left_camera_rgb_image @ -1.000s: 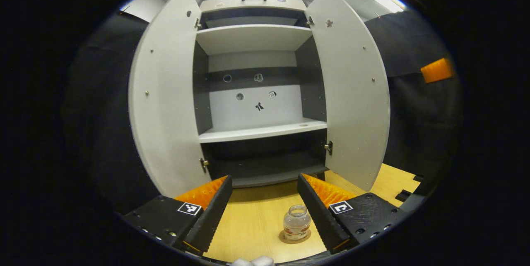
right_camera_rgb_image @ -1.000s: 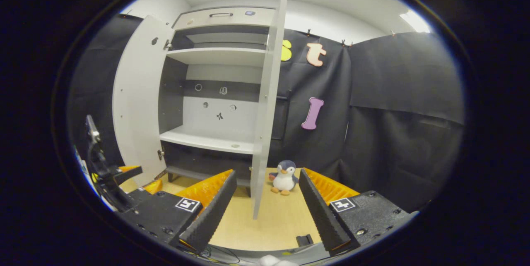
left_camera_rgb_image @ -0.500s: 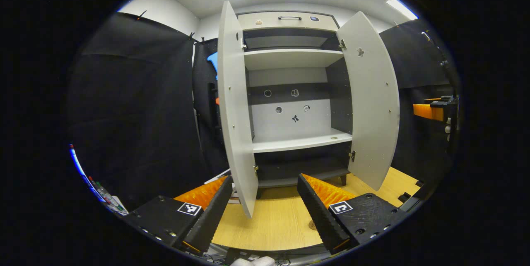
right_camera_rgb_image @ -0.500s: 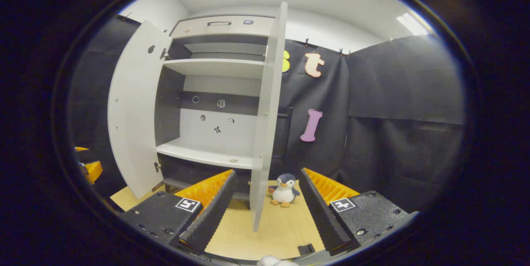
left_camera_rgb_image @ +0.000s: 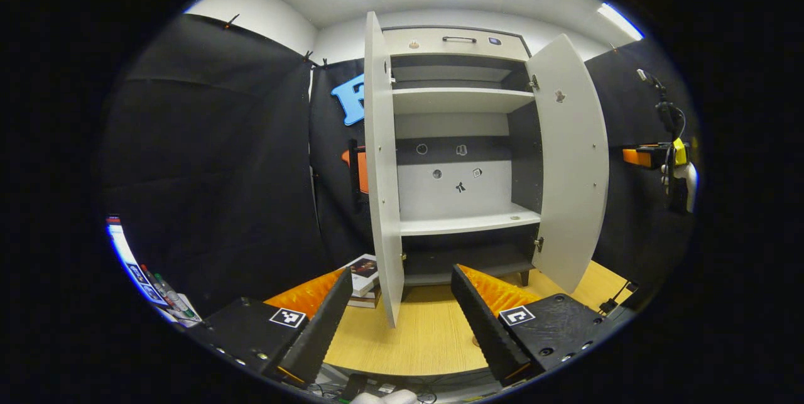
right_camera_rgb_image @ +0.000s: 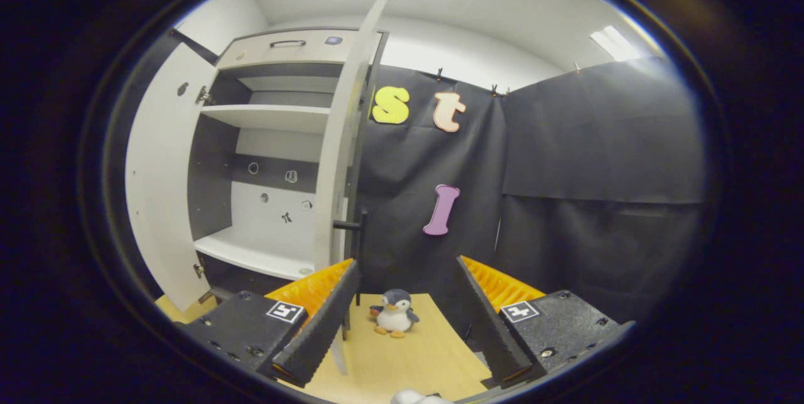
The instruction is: Grasp the bottle in the cabinet with the left hand and place it on the coaster, then close the right door with the right hand and the left door with the left hand.
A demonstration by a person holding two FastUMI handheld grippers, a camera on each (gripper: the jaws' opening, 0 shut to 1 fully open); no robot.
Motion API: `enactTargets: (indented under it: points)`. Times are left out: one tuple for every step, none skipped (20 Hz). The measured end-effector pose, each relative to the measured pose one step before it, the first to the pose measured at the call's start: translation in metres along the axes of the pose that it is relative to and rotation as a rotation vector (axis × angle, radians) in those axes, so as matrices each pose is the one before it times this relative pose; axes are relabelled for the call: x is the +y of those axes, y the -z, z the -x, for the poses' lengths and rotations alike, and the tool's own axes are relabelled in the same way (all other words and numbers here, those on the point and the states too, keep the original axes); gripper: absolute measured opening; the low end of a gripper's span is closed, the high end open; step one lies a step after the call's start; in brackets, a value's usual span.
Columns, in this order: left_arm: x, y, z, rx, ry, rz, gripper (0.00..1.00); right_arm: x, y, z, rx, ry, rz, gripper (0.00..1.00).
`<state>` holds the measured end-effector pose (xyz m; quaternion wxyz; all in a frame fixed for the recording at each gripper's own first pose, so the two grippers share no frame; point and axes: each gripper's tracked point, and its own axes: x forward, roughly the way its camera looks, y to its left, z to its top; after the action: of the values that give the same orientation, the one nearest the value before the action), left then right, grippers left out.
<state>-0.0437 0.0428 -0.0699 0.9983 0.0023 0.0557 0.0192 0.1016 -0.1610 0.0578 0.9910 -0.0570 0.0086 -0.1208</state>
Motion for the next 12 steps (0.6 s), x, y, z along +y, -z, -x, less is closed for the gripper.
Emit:
enactTargets:
  points:
    - [-0.00018, 0.00049, 0.00117, 0.00464, 0.00359, 0.01113, 0.96, -0.00198, 0.00043, -0.01108, 0.00089, -0.00527, -0.0057, 0.99]
    - [-0.00028, -0.00083, -0.0002, -0.00198, 0.00309, 0.00813, 0.96, -0.00257, 0.00056, -0.01223, 0.01337, 0.00123, -0.01022, 0.99]
    - [0.00182, -0.00055, -0.00035, 0.00143, -0.01118, 0.00034, 0.96, 0.00038, 0.00022, -0.01225, 0.00452, -0.00965, -0.01507, 0.99]
    - [0.0036, 0.00132, -0.00024, 0.00388, -0.01071, -0.0019, 0.96, -0.00074, 0.00127, -0.01246, 0.00636, -0.00258, -0.01042, 0.99]
    - [0.00069, 0.00079, -0.00062, 0.00494, -0.00812, 0.00092, 0.96, -0.00142, 0.00521, -0.01117, 0.02038, -0.00303, -0.00458, 0.99]
    - [-0.00006, 0.00087, -0.00025, 0.00593, -0.0076, 0.00177, 0.96, 0.0032, 0.0035, -0.00815, 0.01651, -0.02194, -0.00506, 0.99]
    - [0.00059, 0.00097, -0.00031, 0.00263, -0.00781, -0.00023, 0.96, 0.00627, 0.00439, -0.0068, 0.01946, -0.02661, -0.00638, 0.99]
    - [0.00197, 0.00149, 0.00031, 0.0007, -0.00968, -0.00267, 0.96, 0.00233, -0.00014, -0.00187, -0.00014, -0.02484, -0.00404, 0.97]
    - [0.00134, 0.00023, 0.00033, -0.00109, -0.00883, -0.00337, 0.96, 0.0022, -0.0024, -0.00041, -0.00712, -0.01532, -0.00217, 0.93]
    - [0.00113, 0.00061, 0.00027, -0.00128, -0.00916, -0.00172, 0.96, 0.00231, -0.00028, -0.00119, -0.00075, -0.00993, 0.00256, 0.93]
    - [0.00007, 0.0018, -0.00017, 0.00177, -0.00318, 0.00214, 0.96, 0.00224, 0.00047, 0.00119, 0.00241, -0.01086, 0.00986, 0.93]
    - [-0.00093, 0.00081, 0.0002, 0.00285, 0.00082, 0.00416, 0.96, 0.00283, -0.00078, 0.00124, -0.00196, -0.00774, 0.01623, 0.93]
